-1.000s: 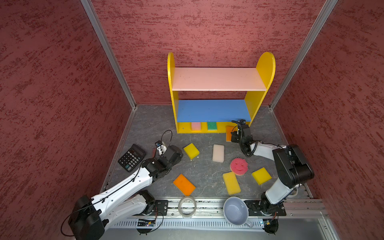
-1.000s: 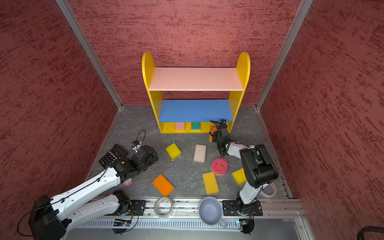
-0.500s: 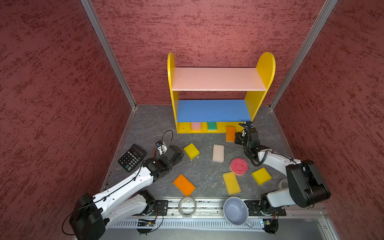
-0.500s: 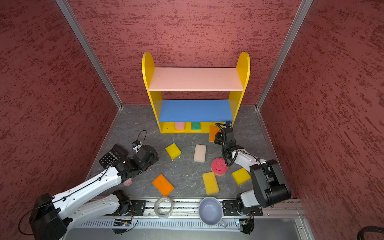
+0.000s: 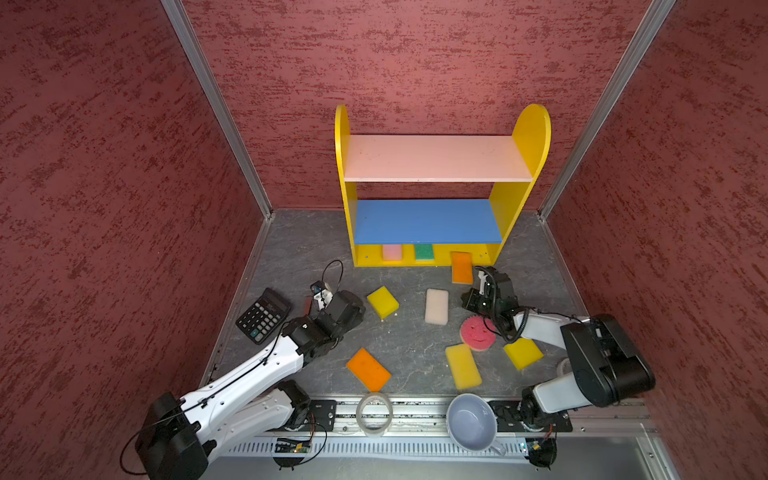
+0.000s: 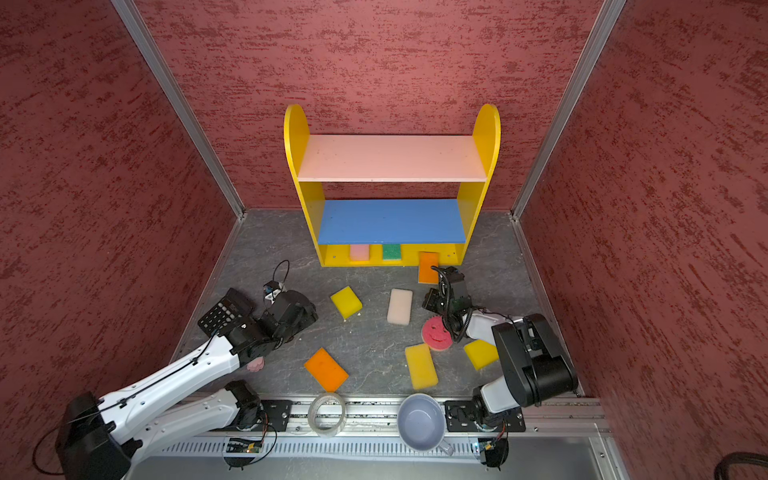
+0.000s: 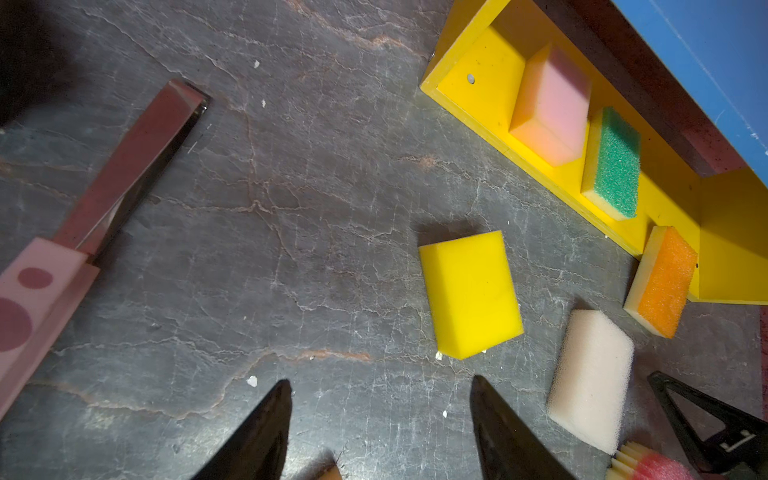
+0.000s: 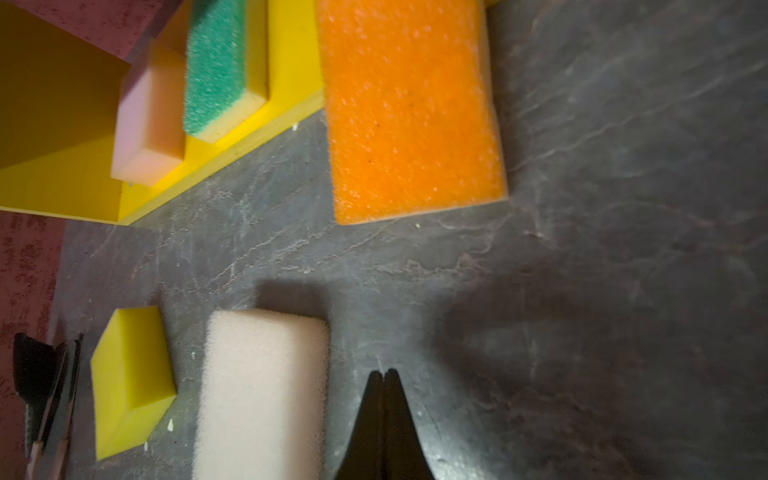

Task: Place and organize the cleaning sponges onto the shelf
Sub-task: 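Lower the orange sponge beside the green sponge under the blue shelf, then push the orange sponge farther under the blue shelf with the right gripper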

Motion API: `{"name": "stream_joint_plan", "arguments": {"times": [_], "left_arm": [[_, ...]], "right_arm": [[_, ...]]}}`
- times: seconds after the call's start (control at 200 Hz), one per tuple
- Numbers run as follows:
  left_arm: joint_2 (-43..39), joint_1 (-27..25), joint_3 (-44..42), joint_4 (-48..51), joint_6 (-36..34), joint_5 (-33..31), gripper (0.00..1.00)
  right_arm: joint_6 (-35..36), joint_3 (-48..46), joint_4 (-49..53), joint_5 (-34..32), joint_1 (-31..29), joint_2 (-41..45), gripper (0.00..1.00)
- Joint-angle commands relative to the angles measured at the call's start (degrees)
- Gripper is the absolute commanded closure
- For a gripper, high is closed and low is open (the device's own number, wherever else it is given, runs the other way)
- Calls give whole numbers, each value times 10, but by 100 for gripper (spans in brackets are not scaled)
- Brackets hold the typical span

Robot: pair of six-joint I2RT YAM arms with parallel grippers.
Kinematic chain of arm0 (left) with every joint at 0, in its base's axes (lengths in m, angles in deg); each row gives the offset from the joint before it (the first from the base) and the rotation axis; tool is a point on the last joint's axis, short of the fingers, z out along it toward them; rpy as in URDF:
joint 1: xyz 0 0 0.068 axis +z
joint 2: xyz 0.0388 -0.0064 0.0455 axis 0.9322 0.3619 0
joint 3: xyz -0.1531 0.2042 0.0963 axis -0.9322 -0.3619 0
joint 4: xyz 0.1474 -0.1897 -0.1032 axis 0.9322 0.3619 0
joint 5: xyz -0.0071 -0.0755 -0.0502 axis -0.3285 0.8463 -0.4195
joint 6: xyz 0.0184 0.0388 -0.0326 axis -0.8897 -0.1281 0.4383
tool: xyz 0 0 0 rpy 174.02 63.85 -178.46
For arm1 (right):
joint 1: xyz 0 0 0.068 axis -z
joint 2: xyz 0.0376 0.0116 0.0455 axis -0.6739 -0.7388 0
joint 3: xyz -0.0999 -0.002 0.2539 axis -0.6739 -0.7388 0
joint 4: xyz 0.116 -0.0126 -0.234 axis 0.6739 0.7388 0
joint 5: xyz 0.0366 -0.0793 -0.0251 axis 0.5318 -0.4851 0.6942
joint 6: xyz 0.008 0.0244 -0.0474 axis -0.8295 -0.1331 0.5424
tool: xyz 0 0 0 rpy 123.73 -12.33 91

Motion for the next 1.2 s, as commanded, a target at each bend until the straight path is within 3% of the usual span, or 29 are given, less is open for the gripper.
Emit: {"name": "stream_joint_plan", "arguments": {"times": [0.0,0.24,0.671,1.047,1.197], "left_arm": [[-7,6,4,-1,-3,1,32],[-21,7,2,14,-3,-8,32],[4,10,8,8,-1,-5,32],[19,13,15,8,-4,-3,32],[26,14,17,8,-4,0,32]], "right_arm": [[-13,24,-26,2,6,-34,100],[-18,37,-65,-32,24,-89,100],[-16,93,-99,-26,48,-142,100],[-48,106,-187,-26,63,-191,100],[-59,107,-228,5,65,-207,100]]}}
